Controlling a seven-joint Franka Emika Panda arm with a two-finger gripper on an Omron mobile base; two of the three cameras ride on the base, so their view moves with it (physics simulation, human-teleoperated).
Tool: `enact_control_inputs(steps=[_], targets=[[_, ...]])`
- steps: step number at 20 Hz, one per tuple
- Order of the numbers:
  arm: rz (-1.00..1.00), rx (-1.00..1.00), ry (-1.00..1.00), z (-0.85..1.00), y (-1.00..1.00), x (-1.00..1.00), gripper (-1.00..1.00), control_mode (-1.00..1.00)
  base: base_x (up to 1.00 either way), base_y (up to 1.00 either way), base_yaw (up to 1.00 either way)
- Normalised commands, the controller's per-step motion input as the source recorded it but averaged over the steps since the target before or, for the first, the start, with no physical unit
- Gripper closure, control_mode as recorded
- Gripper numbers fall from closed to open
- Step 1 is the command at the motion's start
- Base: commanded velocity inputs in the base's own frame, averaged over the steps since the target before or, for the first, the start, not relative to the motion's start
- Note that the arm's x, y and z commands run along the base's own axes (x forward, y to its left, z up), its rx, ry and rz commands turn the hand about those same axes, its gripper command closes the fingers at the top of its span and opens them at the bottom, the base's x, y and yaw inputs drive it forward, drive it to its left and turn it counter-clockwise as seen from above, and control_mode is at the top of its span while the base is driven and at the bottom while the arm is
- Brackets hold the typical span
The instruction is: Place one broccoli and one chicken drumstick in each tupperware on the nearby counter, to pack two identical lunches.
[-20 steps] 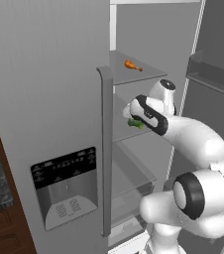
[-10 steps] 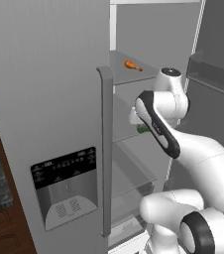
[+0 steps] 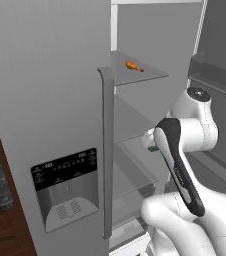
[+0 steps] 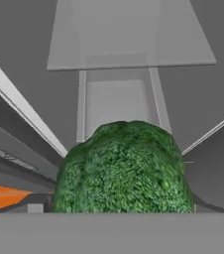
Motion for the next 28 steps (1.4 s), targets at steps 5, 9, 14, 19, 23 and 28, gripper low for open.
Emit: enact_control_inputs(steps=[5, 9, 14, 19, 23, 28], targets=[[0.07, -0.01, -0.01, 0.13, 0.0, -0.97, 1.0, -1.0, 0.0, 0.0, 0.0], [0.0, 0.0, 0.0, 0.05, 0.0, -0.44, 1.0, -1.0, 0.0, 0.0, 0.0], [0.0, 0.0, 0.0, 0.0, 0.01, -0.07, 1.0, 1.0, -0.16, 0.07, 0.01], [0.0, 0.0, 0.0, 0.0, 0.0, 0.0, 1.0, 1.0, -0.94, 0.93, 0.16], [0.0, 0.0, 0.0, 0.0, 0.0, 0.0, 1.0, 1.0, -0.45, 1.0, 0.2], [0.0, 0.0, 0.0, 0.0, 0.0, 0.0, 1.0, 1.0, -0.13, 1.0, 0.18]])
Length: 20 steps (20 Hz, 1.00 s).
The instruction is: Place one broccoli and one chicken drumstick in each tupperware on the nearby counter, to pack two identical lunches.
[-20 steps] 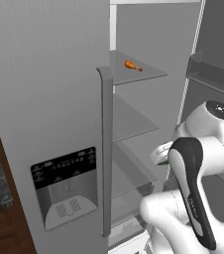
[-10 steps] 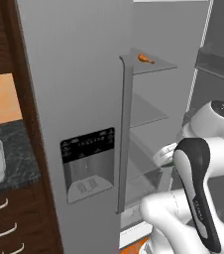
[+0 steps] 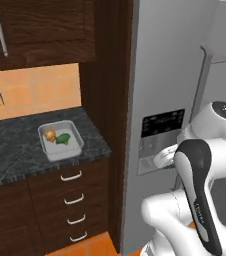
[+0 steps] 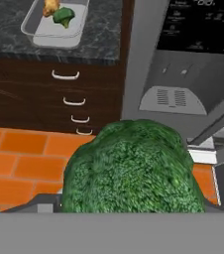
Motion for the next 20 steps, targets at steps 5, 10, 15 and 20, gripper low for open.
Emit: enact_control_inputs(steps=[5, 10, 15, 20], targets=[[0.0, 0.0, 0.0, 0.0, 0.0, 0.0, 1.0, 1.0, 0.0, 1.0, 0.1], [0.0, 0.0, 0.0, 0.0, 0.0, 0.0, 1.0, 1.0, 0.08, 1.0, 0.06], [0.0, 0.0, 0.0, 0.0, 0.0, 0.0, 1.0, 1.0, 0.22, 1.0, 0.04], [0.0, 0.0, 0.0, 0.0, 0.0, 0.0, 1.0, 1.0, 0.47, 1.0, 0.02]])
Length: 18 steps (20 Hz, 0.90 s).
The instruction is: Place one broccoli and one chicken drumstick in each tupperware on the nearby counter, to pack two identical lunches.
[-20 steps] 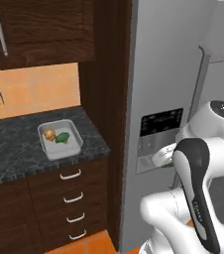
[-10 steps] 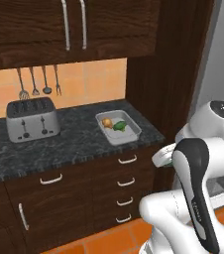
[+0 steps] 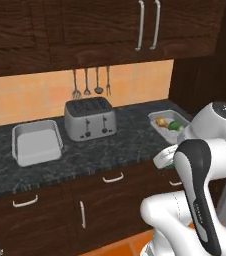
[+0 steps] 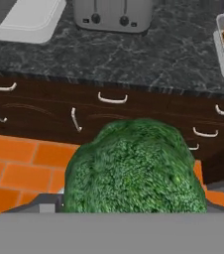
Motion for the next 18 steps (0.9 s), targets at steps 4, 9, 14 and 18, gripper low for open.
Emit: enact_control_inputs(steps=[4, 9, 14, 18], targets=[[0.0, 0.0, 0.0, 0.0, 0.0, 0.0, 1.0, 1.0, 0.36, 1.0, 0.02], [0.0, 0.0, 0.0, 0.0, 0.0, 0.0, 1.0, 1.0, 0.48, 0.95, 0.0], [0.0, 0.0, 0.0, 0.0, 0.0, 0.0, 1.0, 1.0, 0.77, 0.58, 0.0], [0.0, -0.02, 0.05, -0.25, 0.48, 0.37, 1.0, -1.0, 0.12, 0.14, 0.0]])
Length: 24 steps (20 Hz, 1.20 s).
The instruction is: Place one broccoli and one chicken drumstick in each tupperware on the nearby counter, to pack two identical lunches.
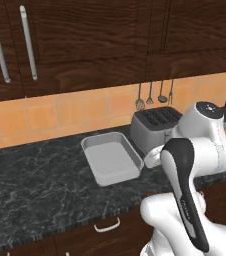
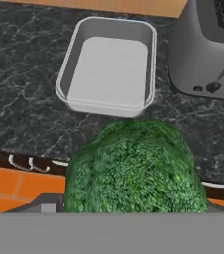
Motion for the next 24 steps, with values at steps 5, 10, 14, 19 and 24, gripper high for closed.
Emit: enact_control_inputs(steps=[5, 10, 14, 19, 24], targets=[[0.0, -0.01, 0.08, -0.84, 0.72, 0.92, 1.0, -1.0, 0.0, 0.0, 0.0], [0.0, -0.07, 0.08, -0.8, 0.19, 1.0, 1.0, -1.0, 0.0, 0.0, 0.0], [0.0, -0.03, 0.27, -0.06, 0.0, 1.0, 1.0, -1.0, 0.0, 0.0, 0.0], [0.0, 0.0, 0.34, 0.07, 0.06, 0.88, 1.0, -1.0, 0.0, 0.0, 0.0], [0.03, 0.0, 0.2, -0.21, 0.0, 0.17, 1.0, -1.0, 0.0, 0.0, 0.0]])
